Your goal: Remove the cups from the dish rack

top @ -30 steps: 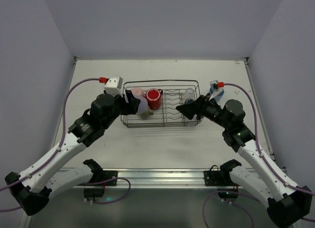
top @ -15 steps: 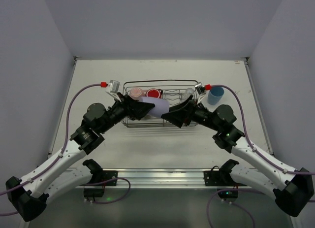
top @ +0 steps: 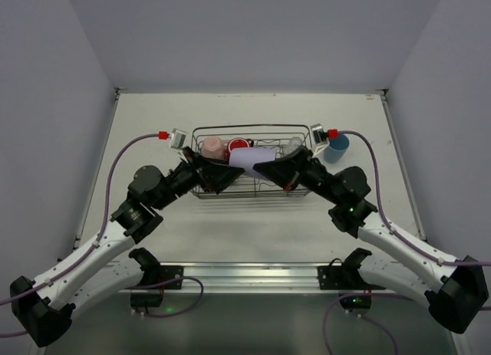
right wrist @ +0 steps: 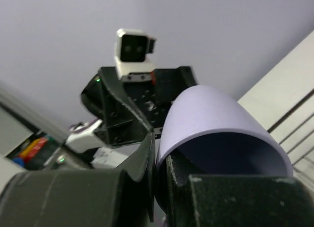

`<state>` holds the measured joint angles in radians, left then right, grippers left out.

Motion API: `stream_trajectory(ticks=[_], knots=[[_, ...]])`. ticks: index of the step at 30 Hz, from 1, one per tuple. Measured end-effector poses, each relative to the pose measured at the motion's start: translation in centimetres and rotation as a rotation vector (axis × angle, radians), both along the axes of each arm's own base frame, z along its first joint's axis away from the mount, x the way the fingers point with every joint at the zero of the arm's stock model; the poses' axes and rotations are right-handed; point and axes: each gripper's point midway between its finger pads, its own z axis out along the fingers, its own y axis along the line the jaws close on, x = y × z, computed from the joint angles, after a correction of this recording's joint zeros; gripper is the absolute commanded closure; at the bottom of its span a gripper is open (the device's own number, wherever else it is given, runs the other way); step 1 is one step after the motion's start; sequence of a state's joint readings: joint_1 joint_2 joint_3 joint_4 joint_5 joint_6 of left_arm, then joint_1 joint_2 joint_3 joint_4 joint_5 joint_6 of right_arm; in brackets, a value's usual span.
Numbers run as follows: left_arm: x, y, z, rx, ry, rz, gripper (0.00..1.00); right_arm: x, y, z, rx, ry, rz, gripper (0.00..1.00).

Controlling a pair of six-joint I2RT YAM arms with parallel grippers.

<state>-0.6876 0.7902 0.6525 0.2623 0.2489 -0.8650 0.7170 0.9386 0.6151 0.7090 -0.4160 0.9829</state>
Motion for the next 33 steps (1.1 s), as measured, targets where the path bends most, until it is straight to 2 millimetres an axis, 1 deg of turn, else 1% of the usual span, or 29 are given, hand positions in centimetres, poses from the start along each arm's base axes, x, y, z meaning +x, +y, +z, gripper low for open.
stream_trajectory(ticks=[1, 3, 5, 7, 9, 10, 11, 12, 13, 15, 17, 19, 22, 24, 28, 33], knots=[[0.1, 0.4, -0.2, 0.03, 0.0, 0.018, 0.0, 0.5, -0.4, -0.1, -0.02, 0.007, -0.04, 1.0], [0.1, 1.5, 0.2, 0.09, -0.014, 0.067, 0.0, 1.7, -1.3, 0.1, -0.088, 0.007, -0.134, 1.0], [0.0, 3.1, 1.3, 0.141, -0.057, 0.129, 0.0, 3.2, -2.3, 0.8, -0.182, 0.0, -0.239, 1.0], [-0.1, 4.9, 2.1, 0.199, -0.097, 0.195, 0.0, 4.9, -3.9, 1.7, -0.289, -0.003, -0.356, 1.0], [-0.3, 6.8, 2.1, 0.268, -0.121, 0.259, 0.0, 7.0, -6.6, 3.0, -0.404, -0.017, -0.501, 1.0], [-0.3, 7.7, 1.6, 0.306, -0.126, 0.287, 0.0, 8.3, -8.2, 3.4, -0.464, -0.015, -0.573, 1.0], [-0.2, 8.2, 1.1, 0.338, -0.125, 0.308, 0.0, 9.5, -9.9, 3.3, -0.529, -0.006, -0.642, 1.0], [-0.1, 9.0, -0.1, 0.393, -0.112, 0.33, 0.0, 10.8, -11.9, 3.1, -0.594, 0.01, -0.71, 1.0], [-0.1, 9.3, -1.1, 0.428, -0.099, 0.339, 0.0, 11.7, -13.8, 2.6, -0.655, 0.031, -0.767, 1.0], [0.0, 9.9, -3.7, 0.504, -0.067, 0.347, 0.0, 13.8, -17.4, 0.5, -0.804, 0.11, -0.857, 1.0], [-0.2, 10.3, -6.2, 0.571, -0.04, 0.336, 0.0, 15.2, -19.8, -1.2, -0.913, 0.177, -0.904, 1.0], [-0.4, 10.7, -7.4, 0.612, -0.029, 0.336, 0.0, 17.0, -21.2, -3.8, -1.032, 0.259, -0.913, 1.0], [-0.3, 11.2, -7.8, 0.632, -0.04, 0.352, 0.0, 18.7, -22.5, -7.8, -1.176, 0.378, -0.876, 1.0], [-0.4, 11.4, -8.0, 0.632, -0.051, 0.356, 0.0, 19.6, -23.1, -9.5, -1.238, 0.433, -0.856, 1.0], [-0.6, 11.5, -8.5, 0.636, -0.055, 0.35, 0.0, 21.7, -24.1, -11.4, -1.314, 0.506, -0.844, 1.0], [-0.5, 11.2, -9.0, 0.654, -0.059, 0.333, 0.0, 22.5, -24.6, -12.9, -1.349, 0.551, -0.821, 1.0]])
